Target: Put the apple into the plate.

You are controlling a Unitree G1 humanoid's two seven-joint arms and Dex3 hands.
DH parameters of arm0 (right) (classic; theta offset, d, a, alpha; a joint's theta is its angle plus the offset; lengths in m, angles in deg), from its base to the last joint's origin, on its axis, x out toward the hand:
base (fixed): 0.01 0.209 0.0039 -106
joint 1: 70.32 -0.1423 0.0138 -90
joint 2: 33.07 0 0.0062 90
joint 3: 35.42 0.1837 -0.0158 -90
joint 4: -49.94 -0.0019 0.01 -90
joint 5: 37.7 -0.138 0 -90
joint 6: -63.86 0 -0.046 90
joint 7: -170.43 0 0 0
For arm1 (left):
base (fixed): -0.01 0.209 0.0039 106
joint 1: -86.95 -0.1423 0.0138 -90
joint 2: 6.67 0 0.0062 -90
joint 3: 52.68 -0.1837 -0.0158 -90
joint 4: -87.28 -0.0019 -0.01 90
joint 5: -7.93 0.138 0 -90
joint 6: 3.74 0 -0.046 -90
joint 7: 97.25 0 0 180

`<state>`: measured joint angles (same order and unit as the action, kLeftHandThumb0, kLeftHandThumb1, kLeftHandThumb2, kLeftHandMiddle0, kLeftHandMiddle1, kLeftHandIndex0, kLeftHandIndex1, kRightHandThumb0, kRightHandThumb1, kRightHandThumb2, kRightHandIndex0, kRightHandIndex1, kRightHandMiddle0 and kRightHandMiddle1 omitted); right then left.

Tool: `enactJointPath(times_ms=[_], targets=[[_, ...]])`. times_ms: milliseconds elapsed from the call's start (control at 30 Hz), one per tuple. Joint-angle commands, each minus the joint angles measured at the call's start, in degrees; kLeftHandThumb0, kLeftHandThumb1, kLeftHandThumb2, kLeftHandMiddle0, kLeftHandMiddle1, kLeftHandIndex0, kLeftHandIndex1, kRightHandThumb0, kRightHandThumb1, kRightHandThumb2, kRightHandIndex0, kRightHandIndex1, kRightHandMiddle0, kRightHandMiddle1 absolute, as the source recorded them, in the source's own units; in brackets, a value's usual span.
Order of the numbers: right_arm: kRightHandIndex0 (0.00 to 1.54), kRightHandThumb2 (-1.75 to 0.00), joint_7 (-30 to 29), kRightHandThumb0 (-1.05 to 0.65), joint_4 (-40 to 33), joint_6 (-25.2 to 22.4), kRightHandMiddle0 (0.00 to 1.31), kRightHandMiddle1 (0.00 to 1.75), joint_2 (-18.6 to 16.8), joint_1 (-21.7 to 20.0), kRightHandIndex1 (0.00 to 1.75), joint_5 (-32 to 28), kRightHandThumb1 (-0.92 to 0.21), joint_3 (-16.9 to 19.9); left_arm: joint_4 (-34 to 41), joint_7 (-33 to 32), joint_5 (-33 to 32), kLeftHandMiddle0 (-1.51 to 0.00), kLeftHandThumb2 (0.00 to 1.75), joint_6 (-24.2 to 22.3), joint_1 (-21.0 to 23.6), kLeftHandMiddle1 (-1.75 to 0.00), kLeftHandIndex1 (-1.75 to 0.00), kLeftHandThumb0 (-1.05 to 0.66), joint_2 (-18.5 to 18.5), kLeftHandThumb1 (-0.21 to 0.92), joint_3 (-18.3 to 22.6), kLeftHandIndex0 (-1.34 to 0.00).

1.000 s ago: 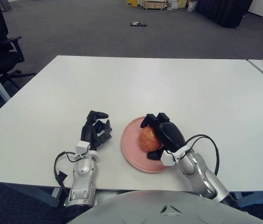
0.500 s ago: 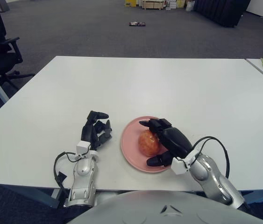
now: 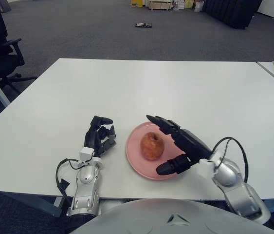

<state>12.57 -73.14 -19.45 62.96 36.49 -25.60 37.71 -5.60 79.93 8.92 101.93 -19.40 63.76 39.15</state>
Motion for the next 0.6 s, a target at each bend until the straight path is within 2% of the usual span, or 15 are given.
enactJointPath(times_ms=[0, 67, 133, 267, 333, 400, 567], targets=[[0.00, -0.21, -0.45, -1.05, -0.41, 1.56, 0.00, 0.00, -1.00, 1.11, 0.00, -4.36, -0.86, 1.69, -0.22, -0.34, 0.57, -0.73, 0.94, 0.65, 0.97, -1.75, -1.75, -0.39, 0.30, 0.62, -0.19, -0.38], [0.00, -0.22, -2.04, -1.05, 0.08, 2.94, 0.00, 0.00, -2.63, 2.33, 0.00, -5.81, -0.87, 1.96, -0.24, -0.40, 0.63, -0.74, 0.94, 0.78, 1.00, -1.75, -1.75, -0.39, 0.27, 0.62, -0.22, -0.38], [0.00, -0.28, -4.71, -1.05, 2.45, 4.77, 0.00, 0.00, -5.74, 3.92, 0.00, -7.72, -0.90, 2.15, -0.20, -0.42, 0.56, -0.74, 0.95, 0.83, 1.01, -1.75, -1.75, -0.39, 0.21, 0.62, -0.22, -0.38], [0.00, -0.35, -7.55, -1.05, 4.96, 5.92, 0.00, 0.00, -12.72, 5.54, 0.00, -17.92, -0.92, 2.76, -0.21, -0.34, 0.22, -0.76, 0.95, 0.92, 1.03, -1.75, -1.75, -0.40, 0.09, 0.61, -0.17, -0.38], [0.00, -0.35, -7.76, -1.05, 4.95, 5.42, 0.00, 0.00, -16.09, 6.45, 0.00, -25.25, -0.92, 2.75, -0.21, -0.33, 0.07, -0.76, 0.96, 0.93, 1.04, -1.75, -1.75, -0.40, 0.03, 0.61, -0.13, -0.39], [0.00, -0.35, -8.12, -1.05, 5.39, 6.00, 0.00, 0.00, -18.10, 6.78, 0.00, -29.40, -0.92, 4.12, -0.19, -0.43, 0.09, -0.76, 0.96, 1.01, 1.01, -1.75, -1.75, -0.40, -0.03, 0.61, -0.11, -0.39], [0.00, -0.44, -7.68, -1.05, 8.67, 6.14, 0.00, 0.00, -18.93, 3.06, 0.00, -36.60, -0.92, 12.04, -0.09, -0.73, 0.55, -0.76, 0.96, 0.96, 1.04, -1.75, -1.75, -0.40, 0.01, 0.61, -0.10, -0.39]])
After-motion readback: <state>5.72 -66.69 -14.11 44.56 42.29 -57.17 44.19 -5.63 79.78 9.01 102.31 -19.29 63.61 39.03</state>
